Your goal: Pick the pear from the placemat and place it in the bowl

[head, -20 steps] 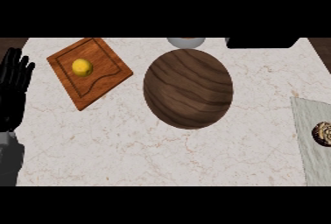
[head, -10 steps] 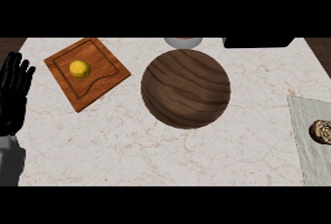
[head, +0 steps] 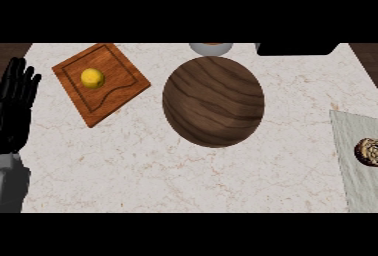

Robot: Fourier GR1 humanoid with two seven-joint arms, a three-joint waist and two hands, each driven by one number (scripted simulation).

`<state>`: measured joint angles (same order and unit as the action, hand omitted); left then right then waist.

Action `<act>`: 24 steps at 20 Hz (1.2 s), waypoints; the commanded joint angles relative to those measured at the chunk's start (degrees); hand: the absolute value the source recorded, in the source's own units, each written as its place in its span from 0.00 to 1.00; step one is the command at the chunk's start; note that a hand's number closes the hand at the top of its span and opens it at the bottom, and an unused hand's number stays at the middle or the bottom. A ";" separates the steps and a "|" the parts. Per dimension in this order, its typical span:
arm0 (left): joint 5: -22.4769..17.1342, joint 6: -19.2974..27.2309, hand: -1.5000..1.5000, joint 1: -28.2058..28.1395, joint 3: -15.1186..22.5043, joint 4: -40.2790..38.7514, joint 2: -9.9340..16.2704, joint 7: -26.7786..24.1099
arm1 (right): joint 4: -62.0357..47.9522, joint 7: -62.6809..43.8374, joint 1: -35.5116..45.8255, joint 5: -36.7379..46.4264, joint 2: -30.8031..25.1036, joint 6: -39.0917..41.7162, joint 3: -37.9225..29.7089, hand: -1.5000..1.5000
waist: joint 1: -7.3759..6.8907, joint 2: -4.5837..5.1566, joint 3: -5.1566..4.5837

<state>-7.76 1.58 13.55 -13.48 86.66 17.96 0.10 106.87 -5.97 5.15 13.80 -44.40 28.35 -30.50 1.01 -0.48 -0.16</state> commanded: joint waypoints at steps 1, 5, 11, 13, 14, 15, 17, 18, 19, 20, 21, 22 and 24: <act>-0.31 -0.55 0.50 1.20 -0.22 -1.13 0.26 -0.13 | 7.61 -12.55 6.06 -11.06 1.73 5.11 -0.04 1.00 | -0.51 0.19 0.00; 0.93 -0.54 0.50 0.20 0.79 -1.75 -0.90 -2.22 | 9.64 -26.89 15.13 -13.03 2.34 2.87 8.21 1.00 | -1.44 0.44 0.04; 1.51 -0.29 0.50 3.00 2.26 -3.20 -2.11 -2.21 | 6.05 -40.09 30.60 -9.56 6.59 -2.51 24.71 1.00 | -2.57 0.73 0.00; -1.96 -3.66 0.50 3.60 -1.67 -3.38 2.05 -1.16 | 0.80 -39.12 34.47 -8.06 6.99 -1.53 27.08 1.00 | -2.65 0.72 0.04; 0.93 -0.99 0.50 0.45 1.51 -0.56 -1.68 -2.38 | 1.17 -37.73 31.98 -4.86 10.00 -2.99 29.59 1.00 | -2.34 0.63 0.10; 0.86 -1.96 0.50 0.69 1.17 -4.66 -1.86 -4.77 | -0.01 -39.78 35.16 -5.55 10.34 -2.04 31.08 1.00 | -2.12 0.68 0.06; -1.58 -2.50 0.50 -0.77 -0.72 2.54 0.76 1.38 | -3.99 -41.31 38.74 -4.85 11.67 -1.19 32.93 1.00 | -2.67 0.49 0.11; -1.31 -3.13 0.50 4.08 -1.39 -3.53 1.85 -0.21 | -7.00 -41.11 41.67 -4.17 13.71 -2.35 33.51 1.00 | -2.08 0.67 0.09; -0.77 -2.34 0.50 2.33 -0.65 -2.94 0.41 -0.54 | -4.14 -43.38 39.86 -0.69 17.59 -5.27 37.49 1.00 | -1.98 0.59 0.10; 0.24 -1.71 0.50 0.25 1.45 -0.49 -1.71 -1.03 | -8.57 -41.51 40.94 0.87 18.93 -5.99 38.28 1.00 | -2.37 0.64 0.11; 0.84 -0.37 0.50 0.18 1.46 0.23 -2.26 -0.59 | -10.82 -38.89 40.29 0.71 18.67 -4.63 37.68 1.00 | -2.02 0.61 0.13; 2.71 1.47 0.50 1.22 2.54 -0.27 -3.37 -1.47 | -8.21 -44.08 41.21 2.32 22.30 -6.37 41.57 1.00 | -1.90 0.56 0.11; 1.26 0.50 0.50 3.12 1.06 -0.36 -1.02 2.58 | -13.78 -39.79 41.46 7.20 24.14 -8.94 42.69 1.00 | -1.83 0.61 0.14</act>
<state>-7.06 0.94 14.94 -12.50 86.13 16.68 0.06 97.68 -45.86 44.70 15.18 -25.47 22.55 7.22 -1.08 0.13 -0.06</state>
